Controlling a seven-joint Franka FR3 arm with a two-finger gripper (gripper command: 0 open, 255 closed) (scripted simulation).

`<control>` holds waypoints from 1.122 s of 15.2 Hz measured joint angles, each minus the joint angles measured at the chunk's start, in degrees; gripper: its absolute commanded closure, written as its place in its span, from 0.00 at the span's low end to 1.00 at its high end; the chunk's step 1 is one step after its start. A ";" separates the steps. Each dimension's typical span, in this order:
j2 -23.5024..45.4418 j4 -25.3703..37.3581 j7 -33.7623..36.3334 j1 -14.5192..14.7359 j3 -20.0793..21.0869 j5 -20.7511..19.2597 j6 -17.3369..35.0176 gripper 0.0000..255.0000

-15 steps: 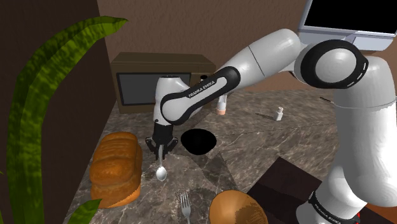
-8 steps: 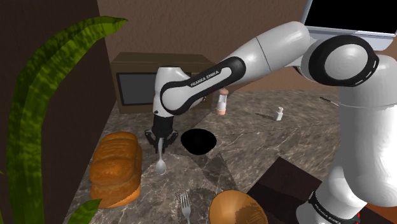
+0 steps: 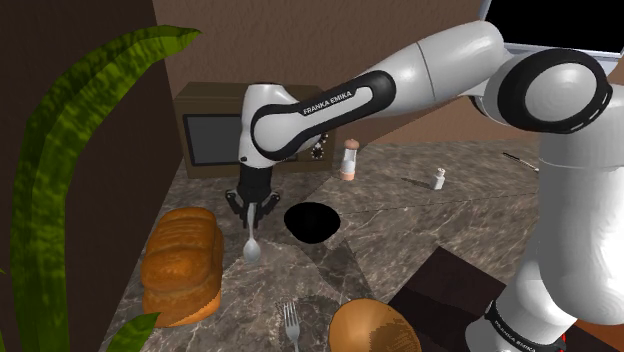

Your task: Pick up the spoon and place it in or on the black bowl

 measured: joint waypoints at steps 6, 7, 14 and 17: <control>-3.23 -0.73 -1.38 -1.44 -0.07 1.01 -2.65 1.00; -4.71 -2.46 -2.51 -2.31 -0.21 1.60 -2.57 1.00; -12.62 -11.79 -12.09 -8.38 -2.56 4.97 -2.57 1.00; -15.51 -14.87 -16.32 -10.76 -4.06 5.99 -3.10 1.00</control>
